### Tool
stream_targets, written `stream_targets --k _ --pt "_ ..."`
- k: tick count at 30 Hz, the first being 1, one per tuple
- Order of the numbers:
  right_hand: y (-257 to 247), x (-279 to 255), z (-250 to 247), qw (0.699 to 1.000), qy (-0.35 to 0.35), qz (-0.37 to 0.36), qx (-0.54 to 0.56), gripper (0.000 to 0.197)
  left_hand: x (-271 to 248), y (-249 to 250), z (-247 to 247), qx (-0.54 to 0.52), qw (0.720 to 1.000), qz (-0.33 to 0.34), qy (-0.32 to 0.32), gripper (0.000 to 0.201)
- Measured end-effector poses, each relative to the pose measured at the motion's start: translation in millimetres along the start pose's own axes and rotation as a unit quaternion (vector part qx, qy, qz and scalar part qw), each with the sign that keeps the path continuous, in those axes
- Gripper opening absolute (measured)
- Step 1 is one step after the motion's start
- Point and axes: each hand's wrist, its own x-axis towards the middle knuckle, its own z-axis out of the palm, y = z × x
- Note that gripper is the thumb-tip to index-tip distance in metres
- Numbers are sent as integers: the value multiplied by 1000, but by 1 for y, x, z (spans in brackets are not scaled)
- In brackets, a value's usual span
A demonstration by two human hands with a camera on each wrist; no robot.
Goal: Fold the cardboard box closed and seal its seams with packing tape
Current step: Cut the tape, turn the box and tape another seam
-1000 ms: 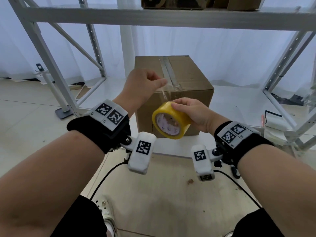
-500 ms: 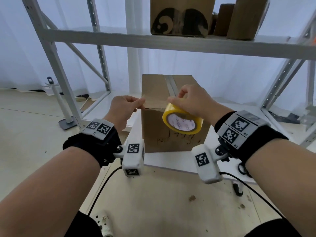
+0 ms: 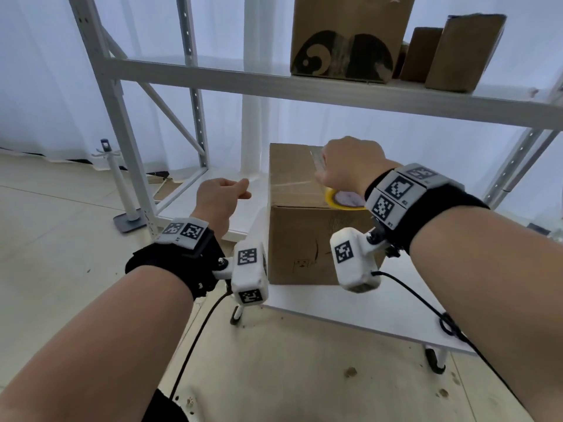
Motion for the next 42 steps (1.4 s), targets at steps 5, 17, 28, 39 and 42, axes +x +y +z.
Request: stream_targets --k 5,17,28,39,42 --pt "-4 5 20 999 -23 -18 -45 28 10 -15 -6 67 998 10 -15 18" --pt "-5 -3 22 997 10 3 -78 56 8 -32 10 52 998 10 33 19" --pt "-35 5 20 988 -20 -33 -148 34 13 -37 2 31 998 8 47 16" --pt "-46 21 29 983 -24 -32 -179 17 26 -39 1 22 999 3 35 21" --pt "-42 29 26 984 -9 -19 -175 16 31 -33 4 15 999 7 39 19"
